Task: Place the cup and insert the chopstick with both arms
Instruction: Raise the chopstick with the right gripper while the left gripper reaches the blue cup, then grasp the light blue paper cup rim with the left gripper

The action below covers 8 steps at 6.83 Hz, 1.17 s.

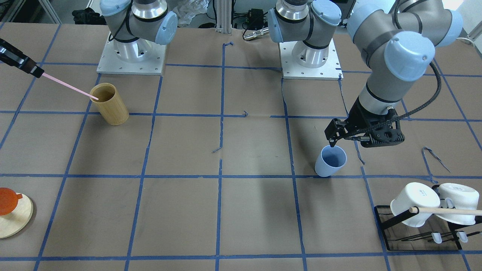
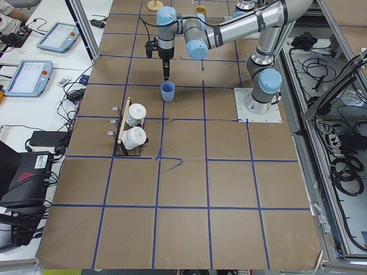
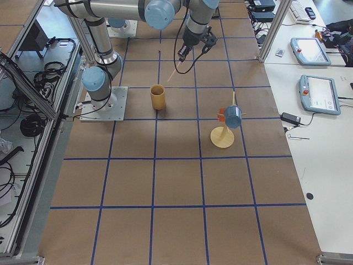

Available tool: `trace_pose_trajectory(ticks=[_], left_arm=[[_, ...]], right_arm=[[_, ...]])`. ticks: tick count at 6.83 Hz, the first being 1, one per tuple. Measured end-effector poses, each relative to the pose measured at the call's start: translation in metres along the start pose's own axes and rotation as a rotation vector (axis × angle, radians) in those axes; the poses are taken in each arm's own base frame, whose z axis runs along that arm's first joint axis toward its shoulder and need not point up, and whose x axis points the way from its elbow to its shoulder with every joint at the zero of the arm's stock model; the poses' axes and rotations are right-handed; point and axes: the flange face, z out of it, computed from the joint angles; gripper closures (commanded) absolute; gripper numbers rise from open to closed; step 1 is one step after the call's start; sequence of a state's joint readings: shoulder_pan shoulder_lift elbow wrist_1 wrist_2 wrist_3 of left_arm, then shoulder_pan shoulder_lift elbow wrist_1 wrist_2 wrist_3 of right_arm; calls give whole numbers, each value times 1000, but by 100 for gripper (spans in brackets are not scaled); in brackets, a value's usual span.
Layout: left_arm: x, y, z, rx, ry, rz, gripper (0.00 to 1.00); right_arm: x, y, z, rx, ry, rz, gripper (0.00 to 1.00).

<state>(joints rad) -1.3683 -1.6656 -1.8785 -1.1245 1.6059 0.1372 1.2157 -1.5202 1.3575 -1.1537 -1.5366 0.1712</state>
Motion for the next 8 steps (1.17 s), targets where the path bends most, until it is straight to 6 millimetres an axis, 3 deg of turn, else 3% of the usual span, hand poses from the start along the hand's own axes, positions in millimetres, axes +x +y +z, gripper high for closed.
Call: trace_pose_trajectory(ticks=[1, 4, 5, 6, 7, 8], left_arm=[[-15, 2, 21, -17, 3, 23, 1], [-26, -4, 53, -42, 9, 89, 19], [-27, -8, 62, -39, 8, 100, 46], [-27, -11, 70, -45, 11, 105, 85], [-26, -13, 77, -54, 23, 104, 100], [-24, -14, 83, -60, 43, 99, 100]], right_arm=[[-13, 6, -5, 20, 2, -21, 100], [-40, 17, -7, 45, 6, -47, 100], [-42, 17, -6, 44, 2, -49, 100], [-43, 17, -6, 41, -1, -50, 100], [-43, 17, -5, 39, -2, -50, 100], [-43, 17, -5, 38, -3, -50, 100]])
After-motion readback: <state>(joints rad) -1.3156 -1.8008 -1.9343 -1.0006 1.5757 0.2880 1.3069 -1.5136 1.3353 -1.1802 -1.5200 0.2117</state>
